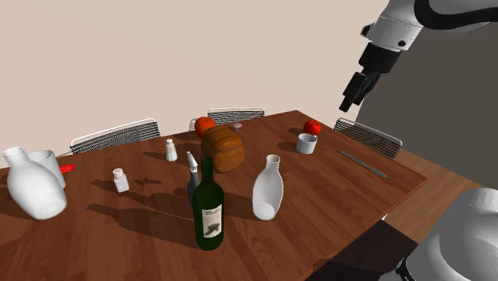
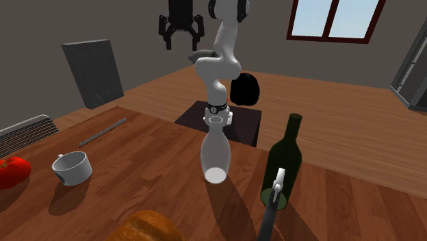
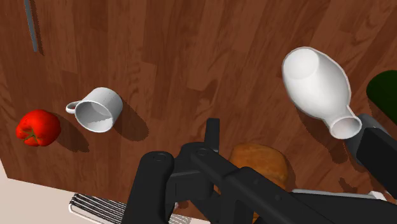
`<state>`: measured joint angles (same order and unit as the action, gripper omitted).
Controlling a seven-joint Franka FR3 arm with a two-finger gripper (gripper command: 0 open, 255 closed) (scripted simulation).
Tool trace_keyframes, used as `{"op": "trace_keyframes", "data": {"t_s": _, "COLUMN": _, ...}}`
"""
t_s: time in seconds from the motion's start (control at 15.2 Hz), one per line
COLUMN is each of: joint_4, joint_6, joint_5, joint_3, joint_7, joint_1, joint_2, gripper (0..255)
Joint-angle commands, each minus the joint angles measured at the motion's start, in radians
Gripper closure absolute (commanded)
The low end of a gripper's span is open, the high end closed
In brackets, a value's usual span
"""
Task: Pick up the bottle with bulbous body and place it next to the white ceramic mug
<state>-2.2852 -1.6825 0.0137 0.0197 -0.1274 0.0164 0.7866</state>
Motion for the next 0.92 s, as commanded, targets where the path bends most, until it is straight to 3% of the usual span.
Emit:
{"op": "trace_keyframes", "data": {"t_s": 0.0, "joint_4": 0.000, "joint_6": 0.000, "joint_5": 0.000, "joint_3": 0.000, "joint_7": 0.000, "joint_1": 0.000, "joint_2": 0.000, "gripper": 0}}
{"op": "trace_keyframes", "data": {"t_s": 0.86, "joint_4": -0.147, "joint_6": -0.337, "joint_5": 0.078, "joint_3": -0.229, "joint_7": 0.275, "joint_1": -0.034, "joint_2": -0.203, "gripper": 0}}
